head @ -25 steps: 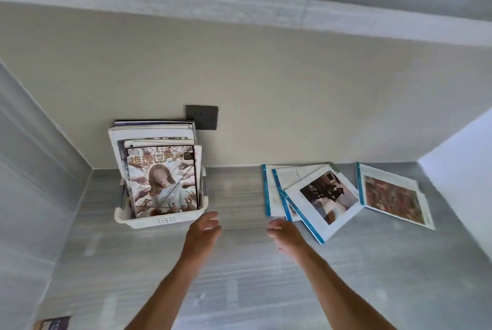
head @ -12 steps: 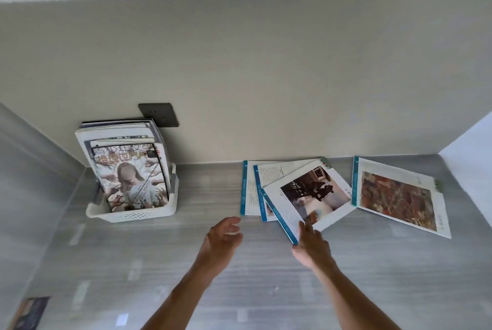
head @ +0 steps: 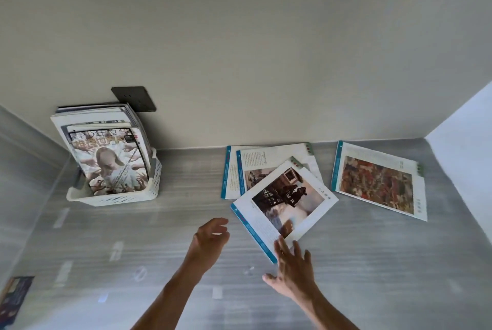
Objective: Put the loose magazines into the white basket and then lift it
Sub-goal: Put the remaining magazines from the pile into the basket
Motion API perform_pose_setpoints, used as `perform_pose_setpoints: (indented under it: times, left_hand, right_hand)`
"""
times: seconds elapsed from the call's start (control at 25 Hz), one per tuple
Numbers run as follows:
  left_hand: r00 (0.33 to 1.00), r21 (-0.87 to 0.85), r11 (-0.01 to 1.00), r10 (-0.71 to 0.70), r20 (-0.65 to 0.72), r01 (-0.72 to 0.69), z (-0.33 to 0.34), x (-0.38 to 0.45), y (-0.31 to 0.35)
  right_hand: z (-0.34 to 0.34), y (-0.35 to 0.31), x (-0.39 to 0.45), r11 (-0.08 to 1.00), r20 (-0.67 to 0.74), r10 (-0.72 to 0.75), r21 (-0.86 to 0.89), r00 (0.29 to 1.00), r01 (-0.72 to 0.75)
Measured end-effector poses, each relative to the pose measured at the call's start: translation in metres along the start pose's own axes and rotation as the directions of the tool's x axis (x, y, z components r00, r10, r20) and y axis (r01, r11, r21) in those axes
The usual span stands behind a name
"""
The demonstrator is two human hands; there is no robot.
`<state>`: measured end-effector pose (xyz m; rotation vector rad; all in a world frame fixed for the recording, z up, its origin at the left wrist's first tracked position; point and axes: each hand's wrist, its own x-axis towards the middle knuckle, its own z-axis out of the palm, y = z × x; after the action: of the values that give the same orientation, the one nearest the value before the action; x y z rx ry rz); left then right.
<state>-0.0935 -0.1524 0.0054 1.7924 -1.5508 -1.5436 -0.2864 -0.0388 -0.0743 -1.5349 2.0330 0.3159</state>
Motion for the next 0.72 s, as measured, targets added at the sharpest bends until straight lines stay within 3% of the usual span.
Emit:
perform_pose_setpoints:
  times: [0.16,0.24,0.28,0.32,0.36,0.44,0.48,0.6,0.68,0.72]
  left_hand:
    - [0.998,0.145,0.989,0.013,0.069,-0.023,0.036,0.006,-0.012]
    - [0.982,0.385,0.92,0.002,0.187,-0.075,0.058,0.004,-0.028]
    - [0.965,0.514,0.848,-0.014,0.263,-0.128,0.068,0.002,-0.04]
    - [0.945,0.611,0.772,-0.04,0.324,-0.177,0.077,-0.001,-0.051]
    - [0.932,0.687,0.695,-0.065,0.357,-0.215,0.083,-0.006,-0.061]
    - [0.922,0.781,0.558,-0.068,0.38,-0.281,0.089,-0.014,-0.073]
    - [0.917,0.796,0.524,-0.07,0.393,-0.301,0.089,-0.016,-0.075]
    - [0.897,0.769,0.575,-0.131,0.423,-0.279,0.08,-0.021,-0.07]
    - [0.869,0.731,0.641,-0.2,0.453,-0.234,0.069,-0.018,-0.062]
    - [0.852,0.668,0.72,-0.218,0.476,-0.189,0.061,-0.016,-0.054]
  right_hand:
    - [0.04,0.0,-0.053,0.995,0.079,-0.092,0.053,0.993,0.088]
    - [0.045,0.012,-0.064,0.966,0.007,-0.104,0.239,0.995,0.099]
    - [0.043,0.017,-0.065,0.901,-0.042,-0.015,0.432,0.999,0.032]
    - [0.038,0.021,-0.063,0.734,-0.029,0.159,0.672,0.987,-0.098]
    - [0.031,0.024,-0.057,0.437,0.083,0.328,0.87,0.941,-0.229]
    - [0.022,0.024,-0.043,-0.171,0.353,0.352,0.935,0.867,-0.311]
    - [0.019,0.024,-0.038,-0.301,0.412,0.321,0.898,0.853,-0.321]
    - [0.014,0.02,-0.028,-0.354,0.475,0.345,0.865,0.81,-0.356]
    - [0.004,0.011,-0.023,-0.226,0.419,0.383,0.907,0.823,-0.356]
    - [-0.007,0.003,-0.021,-0.075,0.309,0.398,0.949,0.864,-0.305]
